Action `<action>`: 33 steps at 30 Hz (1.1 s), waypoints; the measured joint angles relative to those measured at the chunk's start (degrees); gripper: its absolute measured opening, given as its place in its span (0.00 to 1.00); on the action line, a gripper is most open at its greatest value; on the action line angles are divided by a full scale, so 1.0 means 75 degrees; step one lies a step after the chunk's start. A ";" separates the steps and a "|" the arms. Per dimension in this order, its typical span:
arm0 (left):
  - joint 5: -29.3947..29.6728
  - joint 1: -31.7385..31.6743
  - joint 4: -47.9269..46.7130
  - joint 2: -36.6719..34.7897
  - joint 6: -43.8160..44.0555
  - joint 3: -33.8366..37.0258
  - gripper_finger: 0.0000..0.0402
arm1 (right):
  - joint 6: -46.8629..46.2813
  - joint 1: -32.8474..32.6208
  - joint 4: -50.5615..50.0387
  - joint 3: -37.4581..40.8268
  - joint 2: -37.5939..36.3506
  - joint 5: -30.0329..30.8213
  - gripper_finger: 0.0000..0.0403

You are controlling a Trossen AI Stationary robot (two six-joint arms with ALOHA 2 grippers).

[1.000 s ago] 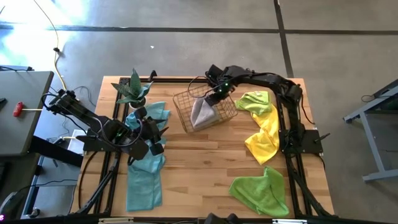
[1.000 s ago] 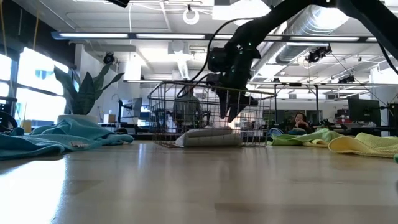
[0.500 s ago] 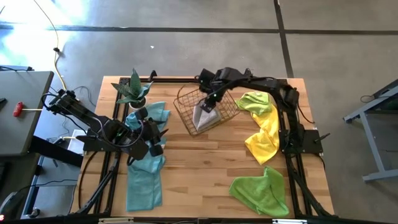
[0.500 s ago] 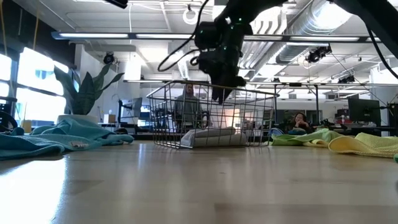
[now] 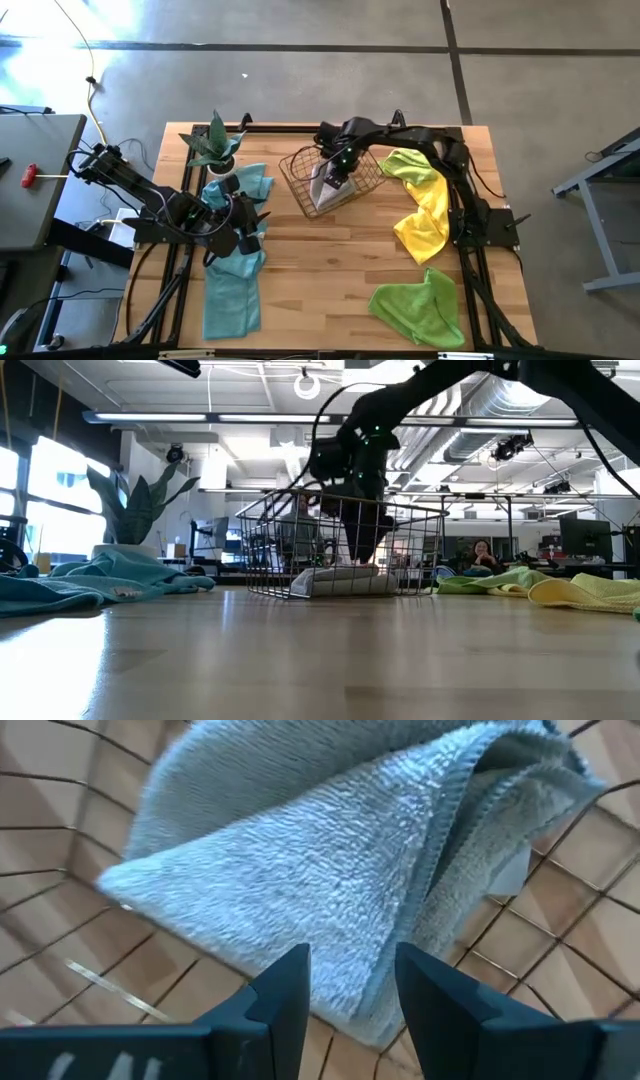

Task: Fold microfiber towels
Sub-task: Put the gray microfiber towel into the wire basket

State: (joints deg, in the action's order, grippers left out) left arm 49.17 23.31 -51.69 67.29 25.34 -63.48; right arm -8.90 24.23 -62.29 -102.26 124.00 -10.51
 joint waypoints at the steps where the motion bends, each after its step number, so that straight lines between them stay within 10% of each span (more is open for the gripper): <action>1: 0.0000 0.0000 -0.0013 0.0000 -0.0002 0.0000 0.33 | 0.0021 0.0024 0.0002 0.0000 0.0068 0.0007 0.35; 33: 0.0130 -0.0006 -0.0225 0.0000 0.0001 0.0000 0.33 | 0.0731 0.0025 -0.0611 -0.0114 0.0265 -0.0157 0.28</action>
State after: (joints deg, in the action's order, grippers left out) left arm 50.14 23.27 -53.39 67.29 25.34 -63.48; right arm -3.41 24.43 -66.87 -103.11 125.99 -11.69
